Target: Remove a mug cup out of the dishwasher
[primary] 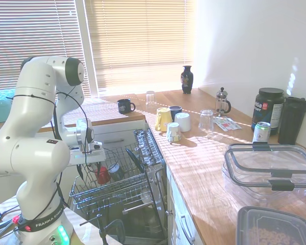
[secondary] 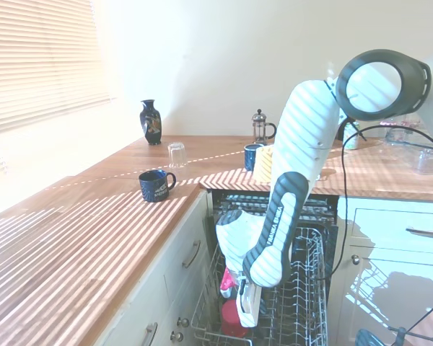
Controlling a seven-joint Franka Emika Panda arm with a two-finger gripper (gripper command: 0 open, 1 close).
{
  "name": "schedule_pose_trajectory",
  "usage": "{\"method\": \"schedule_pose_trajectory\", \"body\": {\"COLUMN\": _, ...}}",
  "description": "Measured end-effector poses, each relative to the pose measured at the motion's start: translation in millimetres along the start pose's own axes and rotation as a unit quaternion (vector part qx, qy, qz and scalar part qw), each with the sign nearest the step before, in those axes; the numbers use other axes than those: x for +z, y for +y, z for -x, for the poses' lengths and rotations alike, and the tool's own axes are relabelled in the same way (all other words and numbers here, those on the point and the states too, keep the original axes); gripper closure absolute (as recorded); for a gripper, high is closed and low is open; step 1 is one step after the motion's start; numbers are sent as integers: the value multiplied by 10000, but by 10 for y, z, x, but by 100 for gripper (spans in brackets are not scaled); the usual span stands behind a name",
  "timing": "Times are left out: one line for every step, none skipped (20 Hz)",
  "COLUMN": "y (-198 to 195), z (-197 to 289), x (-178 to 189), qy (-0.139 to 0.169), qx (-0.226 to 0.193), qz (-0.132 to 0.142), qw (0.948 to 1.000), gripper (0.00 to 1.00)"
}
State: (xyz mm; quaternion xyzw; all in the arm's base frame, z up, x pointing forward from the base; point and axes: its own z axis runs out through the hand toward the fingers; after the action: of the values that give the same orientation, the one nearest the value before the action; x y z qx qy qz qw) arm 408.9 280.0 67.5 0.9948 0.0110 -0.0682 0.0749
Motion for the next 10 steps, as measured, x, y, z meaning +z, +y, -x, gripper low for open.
{"method": "schedule_pose_trajectory", "body": {"y": -23, "z": -12, "x": 0, "qy": 37, "qx": -23, "qz": -5, "qw": 10000, "gripper": 0}}
{"method": "schedule_pose_trajectory", "body": {"y": -40, "z": -29, "x": -4, "qy": 70, "qx": -43, "qz": 5, "qw": 10000, "gripper": 0}}
{"method": "schedule_pose_trajectory", "body": {"y": -45, "z": -39, "x": -3, "qy": 89, "qx": -63, "qz": 15, "qw": 9999, "gripper": 0}}
{"method": "schedule_pose_trajectory", "body": {"y": -45, "z": -49, "x": 4, "qy": 103, "qx": -81, "qz": 23, "qw": 9999, "gripper": 0}}
{"method": "schedule_pose_trajectory", "body": {"y": -41, "z": -60, "x": 13, "qy": 111, "qx": -95, "qz": 29, "qw": 9999, "gripper": 0}}
{"method": "schedule_pose_trajectory", "body": {"y": -31, "z": -72, "x": 26, "qy": 115, "qx": -111, "qz": 31, "qw": 9999, "gripper": 0}}
{"method": "schedule_pose_trajectory", "body": {"y": -24, "z": -81, "x": 44, "qy": 126, "qx": -136, "qz": 25, "qw": 9998, "gripper": 0}}
{"method": "schedule_pose_trajectory", "body": {"y": -21, "z": -86, "x": 68, "qy": 144, "qx": -163, "qz": 16, "qw": 9998, "gripper": 0}}
{"method": "schedule_pose_trajectory", "body": {"y": -19, "z": -92, "x": 100, "qy": 158, "qx": -185, "qz": 13, "qw": 9997, "gripper": 0}}
{"method": "schedule_pose_trajectory", "body": {"y": -23, "z": -96, "x": 130, "qy": 172, "qx": -204, "qz": 7, "qw": 9996, "gripper": 0}}
